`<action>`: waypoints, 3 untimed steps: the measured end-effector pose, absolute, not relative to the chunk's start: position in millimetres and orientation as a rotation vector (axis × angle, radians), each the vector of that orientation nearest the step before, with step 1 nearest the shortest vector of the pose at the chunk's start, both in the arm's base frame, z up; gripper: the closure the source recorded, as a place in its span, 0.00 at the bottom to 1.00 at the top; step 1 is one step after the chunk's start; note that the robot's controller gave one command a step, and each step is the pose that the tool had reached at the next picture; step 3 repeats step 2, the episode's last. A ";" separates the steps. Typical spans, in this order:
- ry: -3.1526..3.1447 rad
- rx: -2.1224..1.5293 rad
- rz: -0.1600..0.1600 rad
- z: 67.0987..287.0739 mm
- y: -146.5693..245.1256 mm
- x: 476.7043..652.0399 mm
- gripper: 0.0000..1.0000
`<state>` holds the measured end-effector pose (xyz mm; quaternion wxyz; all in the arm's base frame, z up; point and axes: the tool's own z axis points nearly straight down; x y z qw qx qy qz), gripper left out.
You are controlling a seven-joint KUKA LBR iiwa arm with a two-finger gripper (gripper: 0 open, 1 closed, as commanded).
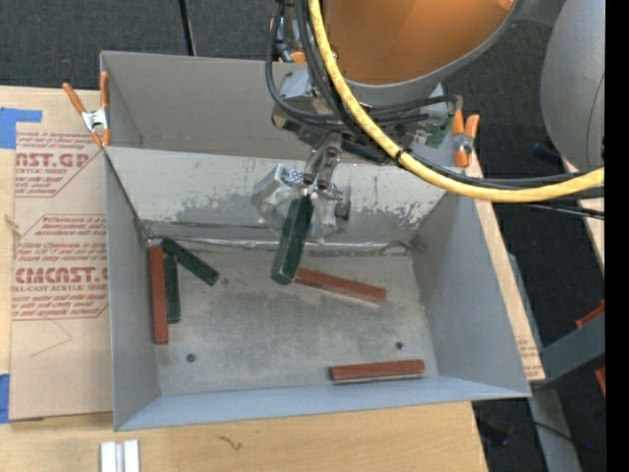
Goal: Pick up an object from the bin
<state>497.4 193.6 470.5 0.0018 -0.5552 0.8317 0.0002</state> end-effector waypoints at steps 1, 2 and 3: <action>2.024 -2.398 0.000 469.9 156.6 532.9 1.00; 1.537 -2.739 0.003 461.3 104.2 533.2 1.00; 1.537 -2.739 0.003 461.3 104.2 533.2 1.00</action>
Offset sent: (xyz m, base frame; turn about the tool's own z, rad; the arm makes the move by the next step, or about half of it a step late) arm 0.0344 -0.0367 -0.0005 -0.5651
